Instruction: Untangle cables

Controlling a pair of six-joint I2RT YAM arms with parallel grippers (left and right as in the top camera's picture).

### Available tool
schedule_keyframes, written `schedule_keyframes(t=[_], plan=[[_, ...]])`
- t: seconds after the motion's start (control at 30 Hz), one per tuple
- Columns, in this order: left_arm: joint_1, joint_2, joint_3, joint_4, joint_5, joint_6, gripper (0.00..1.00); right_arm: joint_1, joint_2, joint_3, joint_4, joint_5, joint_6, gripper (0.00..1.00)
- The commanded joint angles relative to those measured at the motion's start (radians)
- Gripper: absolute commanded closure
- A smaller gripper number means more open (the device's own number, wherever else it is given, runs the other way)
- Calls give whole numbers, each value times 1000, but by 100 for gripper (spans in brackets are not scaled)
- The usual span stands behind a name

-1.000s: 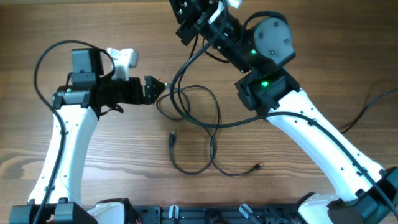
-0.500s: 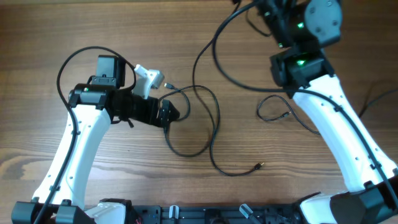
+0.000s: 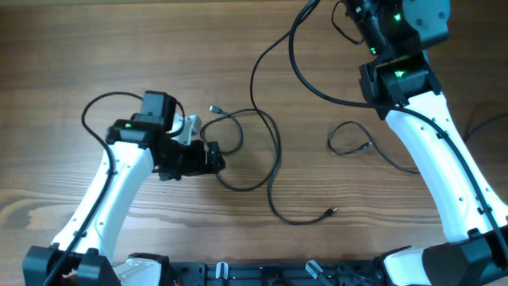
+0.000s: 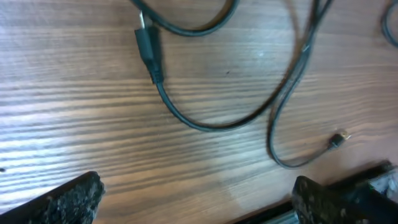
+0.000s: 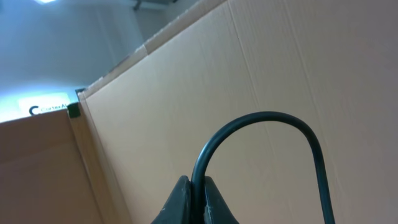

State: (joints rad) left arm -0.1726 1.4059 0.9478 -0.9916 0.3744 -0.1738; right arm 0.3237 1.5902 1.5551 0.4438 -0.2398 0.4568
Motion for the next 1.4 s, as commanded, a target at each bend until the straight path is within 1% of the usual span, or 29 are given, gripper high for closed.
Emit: schedule_keyframes(t=[0.0,0.03,0.1,0.17,0.23,0.33,0.37,0.47,0.53,0.73,0.87,0.97,1.03,1.07,1.17,1.2,1.3,1.37], plan=[[-75,-18,-63,67,-96,-309,0,-5,-17,29,-16,-16,14,96],[-98,-18,-76,97,-105,-371,0,-5,-17,29,-29,-15,14,96],[-134,-18,-91,156,-106,-416,0,-5,-17,29,-60,-16,14,96],[-167,-18,-93,201,-106,-415,0,-5,-17,29,-84,-16,14,96],[-188,-18,-93,203,-84,-414,0,-5,-17,29,-98,-16,14,96],[-212,-18,-93,224,-89,-423,0,-5,-17,29,-101,-23,14,96],[-216,-18,-93,222,-113,-473,0,-5,-17,29,-101,-23,15,96],[-219,-15,-93,160,-246,-713,0,-5,-17,29,-101,-23,14,96],[-223,-5,-93,135,-285,-822,0,-5,-17,29,-101,-23,15,96],[-271,73,-94,154,-340,-834,0,-5,-17,29,-101,-28,18,96],[-279,157,-94,172,-372,-912,0,-5,-17,29,-103,-63,18,96],[-284,193,-94,212,-372,-915,0,-5,-17,29,-109,-65,18,96],[-288,209,-94,226,-372,-915,3,-5,-17,29,-114,-65,18,96],[-291,216,-94,231,-372,-916,6,-5,-17,29,-116,-65,17,96],[-303,232,-95,242,-372,-916,33,-5,-17,29,-117,-65,17,96],[-306,235,-95,245,-372,-916,38,-5,-17,29,-117,-64,18,96],[-324,256,-97,253,-373,-915,48,-5,-17,29,-117,-64,18,96],[-334,274,-97,257,-373,-915,50,-5,-17,29,-117,-64,18,96]])
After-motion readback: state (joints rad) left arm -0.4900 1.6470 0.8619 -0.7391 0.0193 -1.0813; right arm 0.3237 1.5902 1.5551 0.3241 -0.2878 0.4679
